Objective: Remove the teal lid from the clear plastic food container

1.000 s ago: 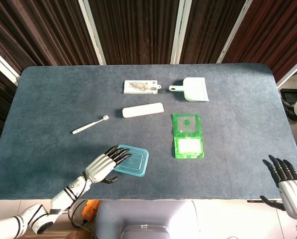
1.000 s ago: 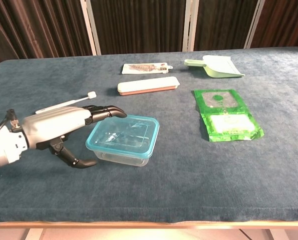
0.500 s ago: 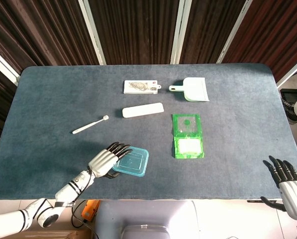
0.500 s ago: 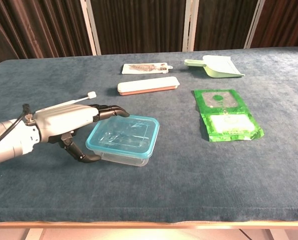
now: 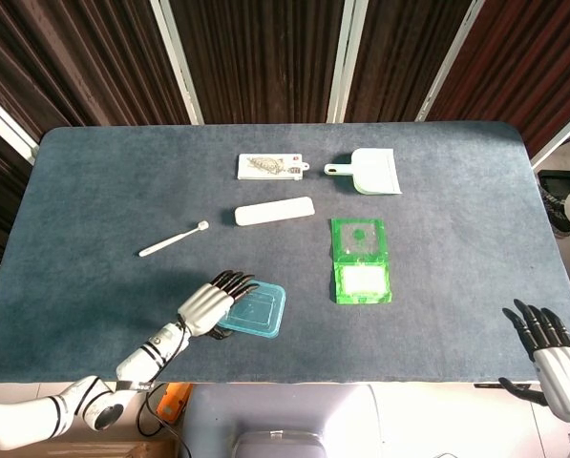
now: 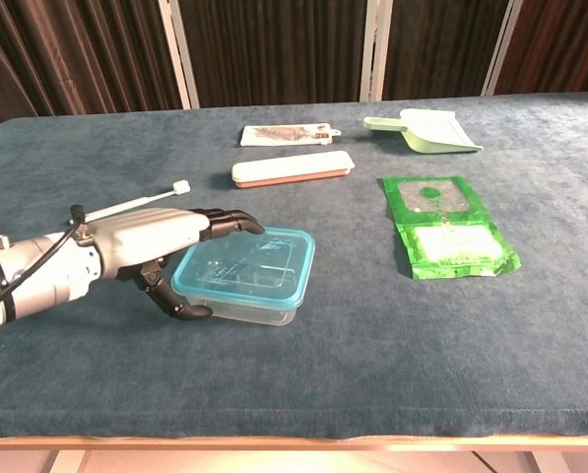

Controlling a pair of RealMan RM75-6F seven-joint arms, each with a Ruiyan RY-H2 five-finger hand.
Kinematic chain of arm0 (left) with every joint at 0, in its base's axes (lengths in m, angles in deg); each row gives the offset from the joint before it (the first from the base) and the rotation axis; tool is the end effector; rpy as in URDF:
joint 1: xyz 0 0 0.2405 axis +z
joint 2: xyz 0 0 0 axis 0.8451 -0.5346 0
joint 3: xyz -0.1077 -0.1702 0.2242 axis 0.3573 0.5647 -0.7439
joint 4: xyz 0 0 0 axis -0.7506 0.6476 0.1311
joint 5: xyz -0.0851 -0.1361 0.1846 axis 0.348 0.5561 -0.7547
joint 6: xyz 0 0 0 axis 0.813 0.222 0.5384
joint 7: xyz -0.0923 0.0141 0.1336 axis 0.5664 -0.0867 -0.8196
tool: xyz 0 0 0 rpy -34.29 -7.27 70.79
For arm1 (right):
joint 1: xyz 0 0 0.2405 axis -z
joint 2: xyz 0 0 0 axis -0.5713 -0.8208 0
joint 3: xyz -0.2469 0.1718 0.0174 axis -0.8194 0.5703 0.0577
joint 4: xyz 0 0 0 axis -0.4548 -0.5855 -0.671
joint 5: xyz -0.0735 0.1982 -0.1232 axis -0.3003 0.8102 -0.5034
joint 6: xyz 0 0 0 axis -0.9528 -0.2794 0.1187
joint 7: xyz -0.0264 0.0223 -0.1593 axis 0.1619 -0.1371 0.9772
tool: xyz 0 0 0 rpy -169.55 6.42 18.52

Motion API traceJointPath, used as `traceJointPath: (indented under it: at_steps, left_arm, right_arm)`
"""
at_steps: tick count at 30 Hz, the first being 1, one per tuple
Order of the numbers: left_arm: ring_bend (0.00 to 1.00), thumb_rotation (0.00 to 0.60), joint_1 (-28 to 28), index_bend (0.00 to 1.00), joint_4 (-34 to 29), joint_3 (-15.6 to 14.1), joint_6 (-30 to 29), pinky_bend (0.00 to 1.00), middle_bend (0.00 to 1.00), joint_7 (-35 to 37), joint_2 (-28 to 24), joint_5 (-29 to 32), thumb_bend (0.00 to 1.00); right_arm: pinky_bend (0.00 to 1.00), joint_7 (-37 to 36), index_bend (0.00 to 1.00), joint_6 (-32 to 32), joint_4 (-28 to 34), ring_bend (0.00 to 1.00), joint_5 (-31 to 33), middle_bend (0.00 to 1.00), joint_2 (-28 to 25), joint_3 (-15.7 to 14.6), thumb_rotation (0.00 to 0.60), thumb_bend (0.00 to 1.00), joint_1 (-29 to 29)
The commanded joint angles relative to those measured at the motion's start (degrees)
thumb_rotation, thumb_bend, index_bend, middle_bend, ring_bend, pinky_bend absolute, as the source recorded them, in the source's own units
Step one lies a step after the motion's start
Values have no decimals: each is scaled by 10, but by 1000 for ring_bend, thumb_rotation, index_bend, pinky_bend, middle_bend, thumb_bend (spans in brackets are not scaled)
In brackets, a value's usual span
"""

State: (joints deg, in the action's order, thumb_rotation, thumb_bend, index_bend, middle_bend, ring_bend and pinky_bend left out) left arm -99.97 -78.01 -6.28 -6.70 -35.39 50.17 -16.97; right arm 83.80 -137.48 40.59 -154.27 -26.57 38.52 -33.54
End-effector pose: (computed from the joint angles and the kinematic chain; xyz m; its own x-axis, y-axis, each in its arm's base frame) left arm -0.1831 0.3658 -0.1068 0.4958 0.3902 0.7759 0.7873 -0.5789 -0.2120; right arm -0.3891 -0.1369 0.1619 0.4682 -0.1140 0.8763 -0.8836 -0.0696 0.4630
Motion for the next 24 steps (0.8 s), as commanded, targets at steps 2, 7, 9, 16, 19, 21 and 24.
traceJointPath:
  at_steps: [2, 7, 9, 16, 19, 21, 24]
  left_arm:
    - [1, 600, -5, 0, 5, 6, 2, 29, 25, -19, 10, 20, 264]
    - [222, 600, -4, 0, 6, 5, -8, 298, 358, -34, 20, 28, 271]
    - [321, 600, -2, 0, 2, 2, -18, 422, 464, -37, 24, 27, 278]
    - [510, 600, 11, 0, -7, -5, -60, 641, 664, -60, 52, 22, 291]
    - [518, 600, 14, 0, -9, -7, -70, 652, 676, -75, 66, 23, 292]
    - [523, 600, 17, 0, -11, -9, -76, 655, 680, -82, 75, 23, 297]
    - [530, 600, 18, 0, -10, -11, -82, 661, 685, -98, 85, 23, 303]
  right_arm:
    - [0, 2, 0, 1, 0, 0, 0, 0, 0, 0, 600, 215, -1]
    - [0, 8, 0, 4, 2, 0, -5, 0, 3, 0, 600, 215, -4]
    - [0, 16, 0, 6, 2, 0, -8, 0, 6, 1, 600, 215, -8]
    - [0, 79, 0, 57, 13, 0, -43, 0, 21, 19, 600, 215, -66]
    - [0, 83, 10, 97, 15, 0, -65, 0, 34, 31, 600, 215, -112]
    - [0, 79, 66, 123, 8, 0, -78, 0, 50, 39, 600, 215, -143]
    - [0, 64, 173, 157, -8, 0, -90, 0, 80, 47, 600, 215, -184]
